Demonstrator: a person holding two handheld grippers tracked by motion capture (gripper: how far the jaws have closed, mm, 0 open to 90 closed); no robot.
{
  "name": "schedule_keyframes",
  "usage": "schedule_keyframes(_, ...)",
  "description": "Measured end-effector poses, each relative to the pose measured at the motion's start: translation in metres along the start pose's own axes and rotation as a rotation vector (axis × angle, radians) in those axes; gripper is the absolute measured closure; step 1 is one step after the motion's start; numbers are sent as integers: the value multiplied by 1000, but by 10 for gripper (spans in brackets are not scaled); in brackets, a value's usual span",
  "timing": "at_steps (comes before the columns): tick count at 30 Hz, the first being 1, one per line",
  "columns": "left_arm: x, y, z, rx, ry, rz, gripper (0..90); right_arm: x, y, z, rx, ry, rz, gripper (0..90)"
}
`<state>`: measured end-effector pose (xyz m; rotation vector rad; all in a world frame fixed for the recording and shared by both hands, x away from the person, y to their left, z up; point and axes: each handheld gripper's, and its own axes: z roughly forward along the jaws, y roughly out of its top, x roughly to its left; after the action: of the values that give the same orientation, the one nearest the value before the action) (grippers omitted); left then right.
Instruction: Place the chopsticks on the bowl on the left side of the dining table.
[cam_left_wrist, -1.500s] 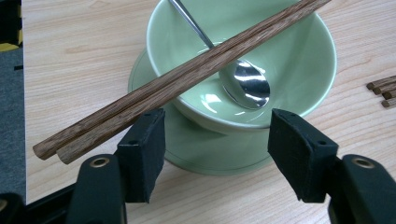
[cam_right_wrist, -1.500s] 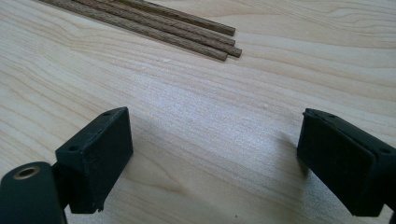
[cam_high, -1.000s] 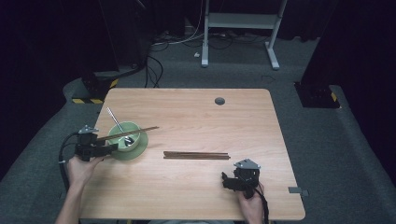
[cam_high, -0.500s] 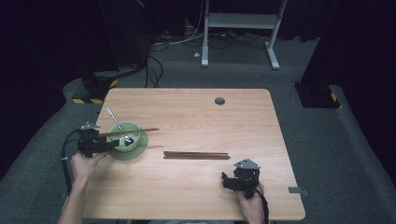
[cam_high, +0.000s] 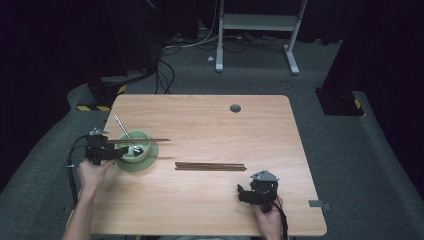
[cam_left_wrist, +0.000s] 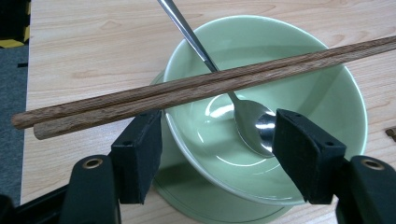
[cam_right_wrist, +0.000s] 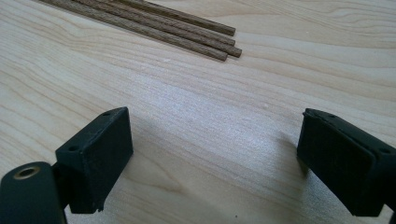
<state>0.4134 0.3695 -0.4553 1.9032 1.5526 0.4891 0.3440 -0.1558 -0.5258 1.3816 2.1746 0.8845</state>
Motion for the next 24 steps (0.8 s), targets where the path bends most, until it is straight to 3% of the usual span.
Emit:
schedule_keyframes(8, 0, -1, -3, -11, 11, 4, 335, 0, 0, 0, 0, 0, -1, 100)
schedule_keyframes(13, -3, -2, -10, -37, -5, 4, 340, 0, 0, 0, 1, 0, 0, 100)
schedule_keyframes(24, -22, -8, -19, -87, -33, 31, 335, 0, 0, 0, 1, 0, 0, 100)
